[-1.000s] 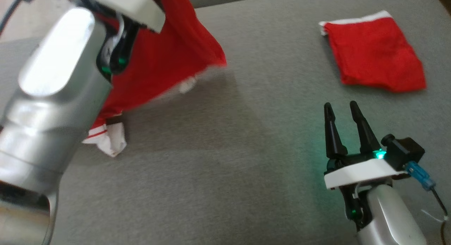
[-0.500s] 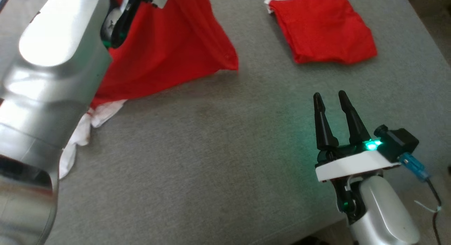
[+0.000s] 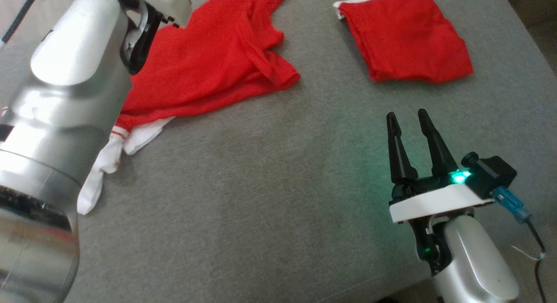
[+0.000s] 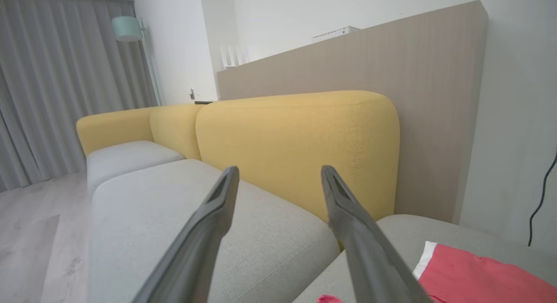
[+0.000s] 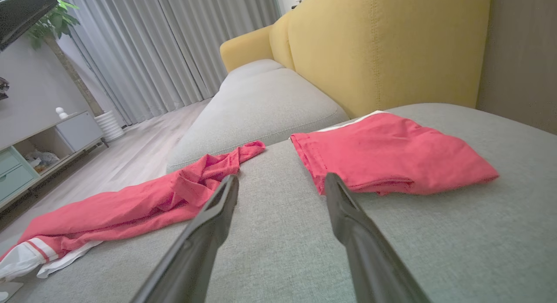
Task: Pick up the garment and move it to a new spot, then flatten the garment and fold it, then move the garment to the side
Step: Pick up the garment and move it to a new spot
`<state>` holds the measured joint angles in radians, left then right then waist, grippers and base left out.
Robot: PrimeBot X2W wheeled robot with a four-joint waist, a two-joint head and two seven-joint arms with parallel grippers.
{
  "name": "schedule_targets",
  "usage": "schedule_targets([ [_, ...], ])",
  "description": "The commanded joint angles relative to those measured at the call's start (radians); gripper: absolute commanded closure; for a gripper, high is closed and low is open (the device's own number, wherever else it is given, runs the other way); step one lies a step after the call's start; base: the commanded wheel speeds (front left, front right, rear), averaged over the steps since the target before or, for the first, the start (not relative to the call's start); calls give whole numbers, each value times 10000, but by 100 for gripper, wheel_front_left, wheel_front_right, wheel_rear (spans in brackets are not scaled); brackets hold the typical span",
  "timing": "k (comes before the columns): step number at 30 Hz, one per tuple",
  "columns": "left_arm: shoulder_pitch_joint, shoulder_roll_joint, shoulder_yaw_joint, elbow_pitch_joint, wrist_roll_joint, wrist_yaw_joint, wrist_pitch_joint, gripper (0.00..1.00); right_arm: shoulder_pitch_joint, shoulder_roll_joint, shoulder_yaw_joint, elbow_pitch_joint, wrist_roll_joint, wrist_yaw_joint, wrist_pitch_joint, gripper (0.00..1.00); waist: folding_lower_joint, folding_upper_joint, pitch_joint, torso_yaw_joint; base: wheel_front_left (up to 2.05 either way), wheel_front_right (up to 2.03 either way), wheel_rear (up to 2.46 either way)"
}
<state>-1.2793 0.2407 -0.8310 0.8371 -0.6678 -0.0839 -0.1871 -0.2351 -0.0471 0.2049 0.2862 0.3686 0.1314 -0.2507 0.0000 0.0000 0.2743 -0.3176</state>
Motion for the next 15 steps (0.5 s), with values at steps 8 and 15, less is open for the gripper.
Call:
schedule_targets([
  [8,1480,655,758,-931,-124,539,-700,0,361,-31,-393,-334,-574,-7,-111,0,0,0,-1030,1325,0,0,0],
  [15,5043,908,1520,-3173,179,1721,-743,0,852,-31,-1014,-588,-1232,-7,-111,0,0,0,-1705,2441,0,0,0],
])
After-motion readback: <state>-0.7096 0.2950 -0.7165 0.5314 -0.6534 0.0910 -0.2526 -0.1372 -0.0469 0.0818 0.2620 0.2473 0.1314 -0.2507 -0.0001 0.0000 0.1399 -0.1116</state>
